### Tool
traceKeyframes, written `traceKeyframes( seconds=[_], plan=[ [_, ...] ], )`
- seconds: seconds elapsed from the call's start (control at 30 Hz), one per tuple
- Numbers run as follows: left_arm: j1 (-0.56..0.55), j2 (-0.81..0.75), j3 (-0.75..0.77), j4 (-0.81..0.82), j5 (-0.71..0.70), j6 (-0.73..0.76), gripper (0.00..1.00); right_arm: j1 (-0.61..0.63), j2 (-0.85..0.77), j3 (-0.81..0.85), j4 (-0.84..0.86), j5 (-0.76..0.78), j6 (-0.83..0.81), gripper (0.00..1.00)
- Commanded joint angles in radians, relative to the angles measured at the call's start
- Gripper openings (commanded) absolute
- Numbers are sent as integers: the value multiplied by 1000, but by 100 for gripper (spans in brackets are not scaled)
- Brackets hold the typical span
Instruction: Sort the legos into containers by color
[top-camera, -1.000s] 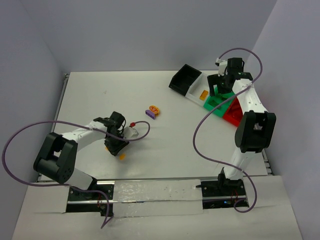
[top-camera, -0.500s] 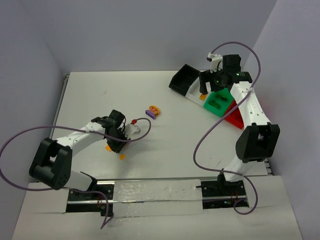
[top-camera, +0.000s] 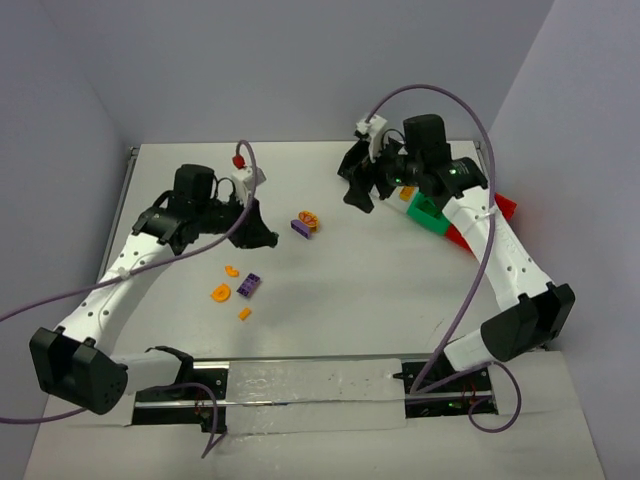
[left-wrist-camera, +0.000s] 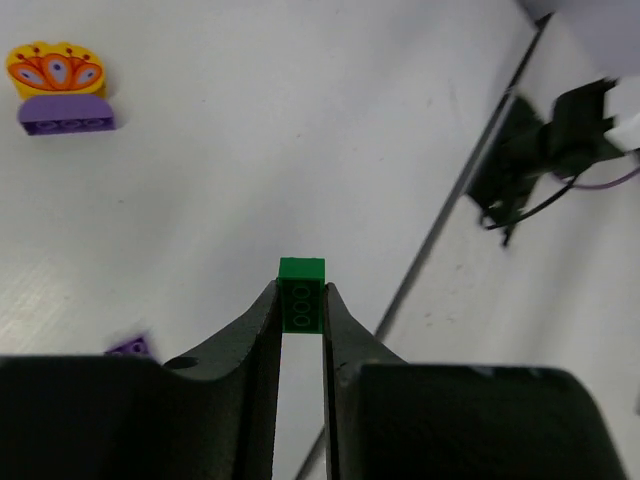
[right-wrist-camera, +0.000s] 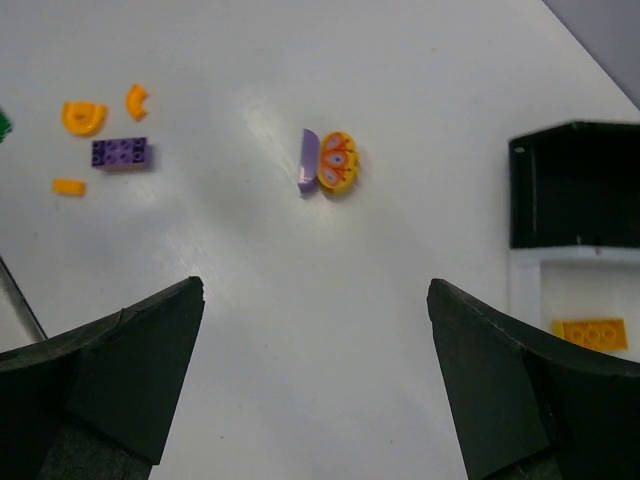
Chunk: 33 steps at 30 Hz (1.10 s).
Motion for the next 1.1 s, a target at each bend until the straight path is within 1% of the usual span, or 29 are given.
traceKeyframes(
  seconds=[0.0, 0.07, 0.1, 0.17, 0.23, 0.3, 0.4, 0.47, 0.53, 0.67, 0.8, 1.0, 1.07],
  plan=[
    [125, 50, 26, 123, 274, -372, 0, 112, -90, -47, 46, -49, -121, 100],
    [142, 49, 8, 160, 305, -460, 0, 158, -100, -60, 54, -59, -140, 100],
    [153, 43, -12, 194, 329, -516, 0, 203, -99, -60, 45, -72, -156, 100],
    [165, 33, -50, 258, 374, -601, 0, 224, -79, -37, 48, -81, -153, 100],
    [184, 23, -110, 381, 431, -750, 0, 276, -62, -35, 69, -82, -125, 100],
    [199, 23, -133, 441, 451, -839, 0, 338, -25, 1, 65, -86, -107, 100],
    [201, 30, -114, 408, 454, -825, 0, 414, 13, 30, 77, -77, -99, 100],
    [201, 25, -112, 386, 450, -820, 0, 428, 32, 46, 74, -74, -106, 100],
    [197, 7, -130, 399, 467, -813, 0, 482, 56, 59, 73, -69, -130, 100],
    [186, -25, -166, 422, 472, -794, 0, 534, 93, 67, 71, -50, -181, 100],
    [175, -56, -194, 434, 461, -780, 0, 556, 123, 74, 84, -33, -211, 100],
    [165, -70, -199, 423, 450, -765, 0, 571, 140, 88, 114, 19, -196, 100],
    [164, -73, -207, 428, 448, -765, 0, 572, 140, 91, 115, 33, -200, 94]
  ],
)
